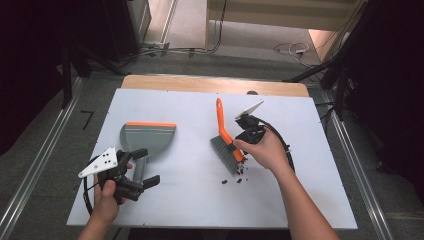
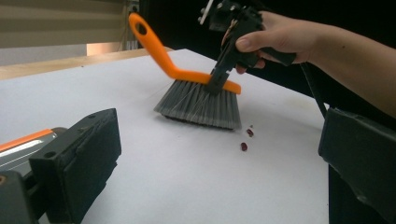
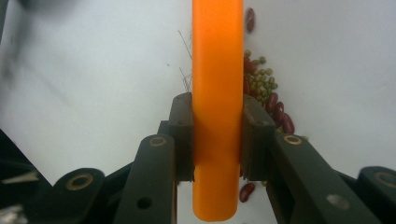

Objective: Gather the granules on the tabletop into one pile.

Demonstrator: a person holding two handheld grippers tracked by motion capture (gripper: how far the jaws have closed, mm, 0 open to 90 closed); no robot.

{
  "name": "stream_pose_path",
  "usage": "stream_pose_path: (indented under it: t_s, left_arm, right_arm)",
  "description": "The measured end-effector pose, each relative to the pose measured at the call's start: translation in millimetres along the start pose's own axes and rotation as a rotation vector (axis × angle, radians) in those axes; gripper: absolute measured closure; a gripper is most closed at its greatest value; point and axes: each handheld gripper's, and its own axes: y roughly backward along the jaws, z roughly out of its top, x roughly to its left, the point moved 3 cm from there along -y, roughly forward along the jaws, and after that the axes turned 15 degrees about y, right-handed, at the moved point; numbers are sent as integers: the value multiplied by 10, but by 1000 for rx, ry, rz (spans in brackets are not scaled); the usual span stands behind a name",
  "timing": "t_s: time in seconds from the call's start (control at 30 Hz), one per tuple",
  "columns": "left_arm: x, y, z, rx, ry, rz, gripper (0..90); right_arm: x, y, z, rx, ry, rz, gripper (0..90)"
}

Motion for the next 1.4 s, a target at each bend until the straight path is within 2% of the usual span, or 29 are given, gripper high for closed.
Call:
stream_pose_path:
  t_s: [0.03,0.07,0.17,0.27,0.3,0.4,0.47,0.53,0.7,0.77,0.83,0.93,1.03,1.23,1.3,1.4]
  left_arm:
    - [0,0,0,0,0,0,0]
    - [0,2,2,0,-3,0,0]
    - [1,6,2,0,-3,1,0]
    - [2,6,4,0,-2,1,0]
    - [1,5,4,-1,-2,2,0]
    - [2,5,5,-2,-3,3,0]
    - [2,9,10,-6,-1,4,0]
    - [0,12,10,-7,1,4,0]
    - [4,7,6,-3,2,4,0]
    - [6,3,5,-3,3,3,0]
    - [3,4,4,-1,1,3,0]
    - [1,8,5,-5,3,2,0]
    - [2,8,4,-3,3,3,0]
    - [-3,2,0,-2,3,-1,0]
    - [-7,-1,-2,-1,2,-1,0]
    - [-7,-6,-5,3,-1,-2,0]
  right_arm:
    - [22,37,-8,-2,31,2,683]
    - [54,82,-20,-4,90,-4,683]
    - [199,216,-90,4,308,-65,683]
    - [291,277,-198,31,466,-96,683]
    - [326,284,-244,49,526,-91,682]
    - [460,255,-382,118,644,-45,682]
    - [523,214,-444,149,715,-69,682]
    - [541,177,-485,175,742,-61,682]
    - [596,99,-579,194,822,12,682]
    - [588,63,-577,205,838,20,682]
    - [550,19,-570,217,873,2,682]
    - [485,15,-526,211,864,4,682]
    - [427,5,-476,209,886,20,682]
    - [278,12,-364,197,852,19,682]
    - [230,8,-324,197,873,23,682]
    - [199,13,-256,194,869,-17,682]
